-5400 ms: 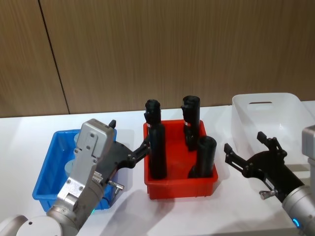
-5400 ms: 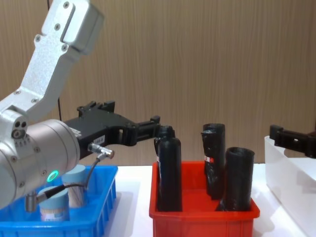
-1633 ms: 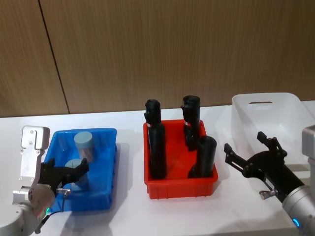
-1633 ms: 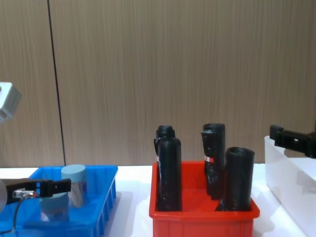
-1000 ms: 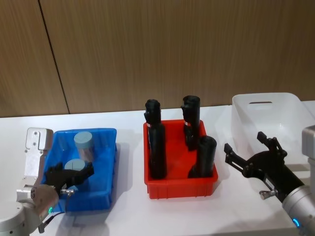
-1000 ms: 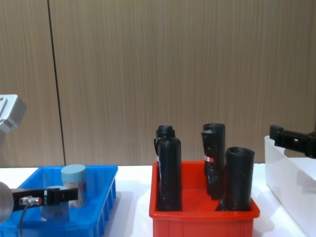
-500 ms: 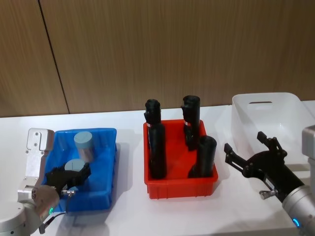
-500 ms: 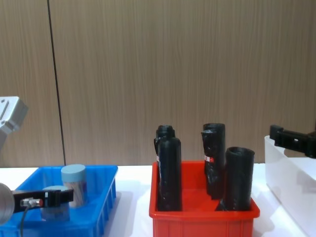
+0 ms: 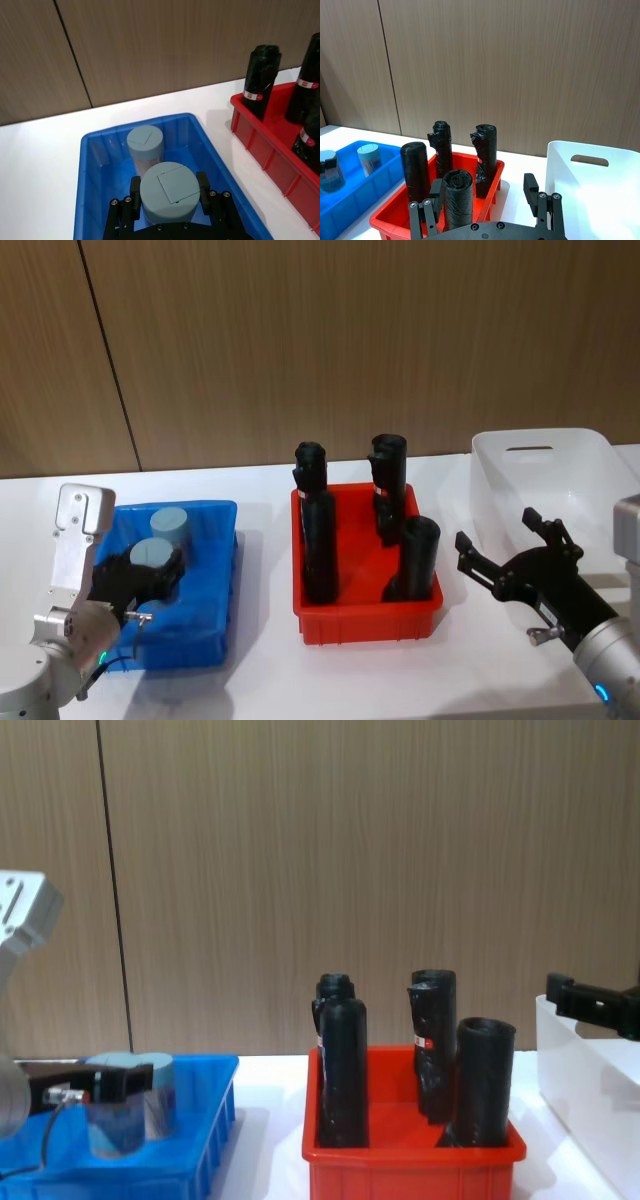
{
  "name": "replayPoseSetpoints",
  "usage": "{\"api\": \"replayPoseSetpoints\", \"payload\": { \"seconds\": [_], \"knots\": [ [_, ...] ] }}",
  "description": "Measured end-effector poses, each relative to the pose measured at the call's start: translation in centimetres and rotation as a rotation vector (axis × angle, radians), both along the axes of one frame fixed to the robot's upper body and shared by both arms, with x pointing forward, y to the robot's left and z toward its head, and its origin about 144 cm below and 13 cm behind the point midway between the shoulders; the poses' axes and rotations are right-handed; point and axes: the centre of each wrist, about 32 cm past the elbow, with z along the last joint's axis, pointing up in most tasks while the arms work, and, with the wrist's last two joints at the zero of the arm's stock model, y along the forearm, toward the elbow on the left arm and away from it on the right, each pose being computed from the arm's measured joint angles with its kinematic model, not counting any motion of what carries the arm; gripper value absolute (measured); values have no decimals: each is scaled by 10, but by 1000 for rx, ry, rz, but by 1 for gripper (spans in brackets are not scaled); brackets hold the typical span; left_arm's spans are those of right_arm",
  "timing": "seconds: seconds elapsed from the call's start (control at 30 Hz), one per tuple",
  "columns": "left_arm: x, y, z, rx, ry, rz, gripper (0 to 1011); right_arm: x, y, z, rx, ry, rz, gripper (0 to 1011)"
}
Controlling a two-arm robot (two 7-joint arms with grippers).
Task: Pick the cotton swabs from the blue box and place them into the white box.
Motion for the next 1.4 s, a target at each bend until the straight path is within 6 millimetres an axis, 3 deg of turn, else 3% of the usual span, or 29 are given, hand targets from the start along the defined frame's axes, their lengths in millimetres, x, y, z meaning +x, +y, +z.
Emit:
{"api": "replayPoseSetpoints", "payload": {
  "seconds": [0.67, 1.4],
  "knots": [
    [-6, -5, 35, 56, -139, -247, 669, 0, 0, 0, 0, 0, 0, 1001],
    [1, -11, 53, -10, -193, -590, 669, 0, 0, 0, 0, 0, 0, 1002]
  ]
}}
